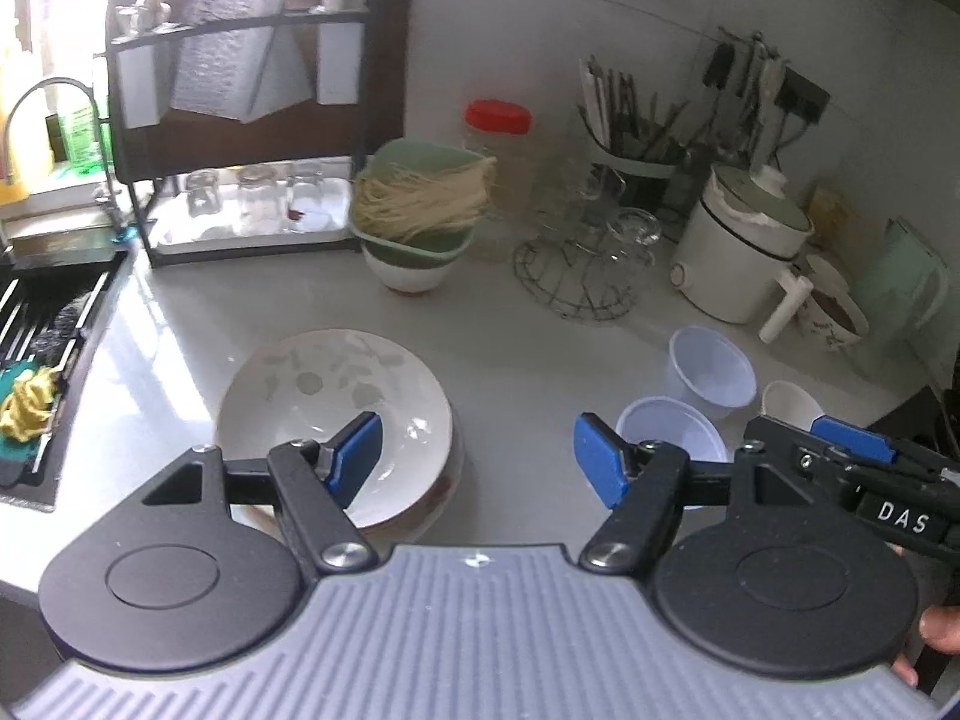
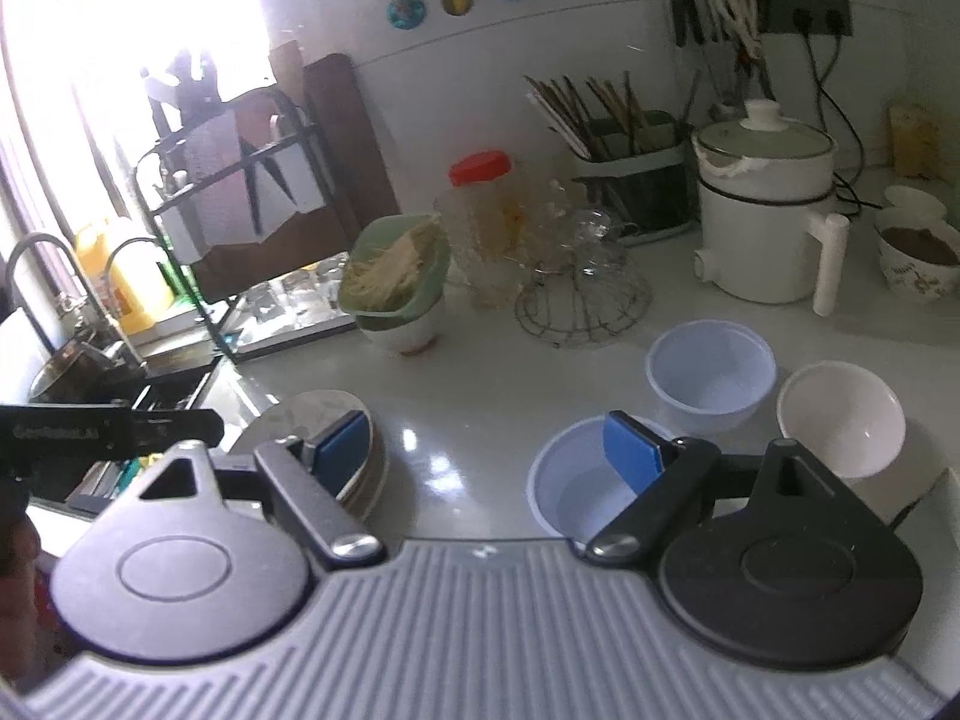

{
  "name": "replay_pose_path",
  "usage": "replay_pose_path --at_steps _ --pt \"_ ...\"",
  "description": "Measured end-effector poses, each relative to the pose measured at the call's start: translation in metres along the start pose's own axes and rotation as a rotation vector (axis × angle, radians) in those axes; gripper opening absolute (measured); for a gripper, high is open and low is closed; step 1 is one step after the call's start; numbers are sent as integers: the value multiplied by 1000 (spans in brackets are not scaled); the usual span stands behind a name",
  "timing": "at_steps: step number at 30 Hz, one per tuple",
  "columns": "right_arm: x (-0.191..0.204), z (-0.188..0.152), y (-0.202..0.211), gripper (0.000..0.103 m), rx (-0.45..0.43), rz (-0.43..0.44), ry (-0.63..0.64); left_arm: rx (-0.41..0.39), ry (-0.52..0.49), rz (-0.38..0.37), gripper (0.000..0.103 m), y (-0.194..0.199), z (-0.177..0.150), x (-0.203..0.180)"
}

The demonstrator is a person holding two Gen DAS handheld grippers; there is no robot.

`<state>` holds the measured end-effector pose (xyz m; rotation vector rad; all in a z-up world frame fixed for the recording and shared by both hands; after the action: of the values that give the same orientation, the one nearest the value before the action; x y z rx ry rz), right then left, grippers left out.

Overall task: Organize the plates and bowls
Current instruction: 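Move both grippers toward the rim of the light blue plastic bowl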

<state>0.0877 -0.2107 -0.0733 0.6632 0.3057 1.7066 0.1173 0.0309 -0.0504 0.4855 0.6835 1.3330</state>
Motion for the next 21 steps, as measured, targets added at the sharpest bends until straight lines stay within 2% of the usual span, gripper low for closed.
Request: replay_pose_path --at_steps 9,14,18,21 --pt "-36 -12 -8 86 30 -102 -55 48 -37 -85 75 -48 0 -27" --pt "-57 -23 -27 86 53 -157 -98 87 -62 -115 75 -83 -3 -38" --pt "-72 -41 -44 86 91 -143 -140 116 -80 -135 75 -112 -9 -46" --pt "-87 -45 -52 85 118 -118 -220 151 -82 -155 75 -134 -13 -52"
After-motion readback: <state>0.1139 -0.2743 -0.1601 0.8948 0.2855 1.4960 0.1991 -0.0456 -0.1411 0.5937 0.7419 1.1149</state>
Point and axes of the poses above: each gripper's, at about its wrist camera, not at the fingertips, and y roughly against the way its jaws point, x to its left, z to its top, the point moved 1 cm from there along -y, roughly the way its jaws point, and after that the axes turned 1 degree about -z, right-handed, at the moved point
